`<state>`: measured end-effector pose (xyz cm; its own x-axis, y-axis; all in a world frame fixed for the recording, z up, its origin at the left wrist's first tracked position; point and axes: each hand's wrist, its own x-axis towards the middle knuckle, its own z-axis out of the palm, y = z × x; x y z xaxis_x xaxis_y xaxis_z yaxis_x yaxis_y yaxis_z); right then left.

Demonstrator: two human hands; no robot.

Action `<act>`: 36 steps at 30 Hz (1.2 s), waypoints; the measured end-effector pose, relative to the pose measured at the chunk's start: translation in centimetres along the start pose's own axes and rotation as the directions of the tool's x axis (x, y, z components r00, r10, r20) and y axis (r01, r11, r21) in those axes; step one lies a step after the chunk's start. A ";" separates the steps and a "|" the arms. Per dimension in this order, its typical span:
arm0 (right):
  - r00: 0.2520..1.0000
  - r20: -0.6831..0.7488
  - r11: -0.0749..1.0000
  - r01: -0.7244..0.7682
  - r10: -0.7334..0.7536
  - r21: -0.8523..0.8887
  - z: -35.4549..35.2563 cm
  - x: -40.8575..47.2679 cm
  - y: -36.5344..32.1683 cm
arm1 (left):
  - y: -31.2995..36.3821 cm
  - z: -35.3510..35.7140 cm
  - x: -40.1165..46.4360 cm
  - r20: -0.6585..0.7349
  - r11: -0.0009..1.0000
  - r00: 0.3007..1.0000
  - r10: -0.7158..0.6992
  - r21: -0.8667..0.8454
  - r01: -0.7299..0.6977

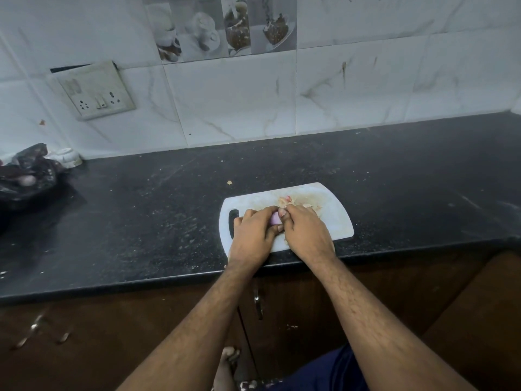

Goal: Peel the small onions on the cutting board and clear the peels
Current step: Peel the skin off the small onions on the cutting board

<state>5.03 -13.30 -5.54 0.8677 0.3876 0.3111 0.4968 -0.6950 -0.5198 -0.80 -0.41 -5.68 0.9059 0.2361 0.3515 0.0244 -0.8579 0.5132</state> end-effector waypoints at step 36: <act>0.997 0.050 0.957 0.064 -0.052 -0.284 0.4 -0.1 -1.0 | 0.6 -0.5 -0.7 -0.124 0.987 0.992 -0.010 -0.162 -0.011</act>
<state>4.45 -12.37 -5.33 0.8404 0.4527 0.2979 0.5266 -0.8119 -0.2518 -1.67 -0.91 -5.22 0.8463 0.2991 0.4407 -0.0539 -0.7751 0.6296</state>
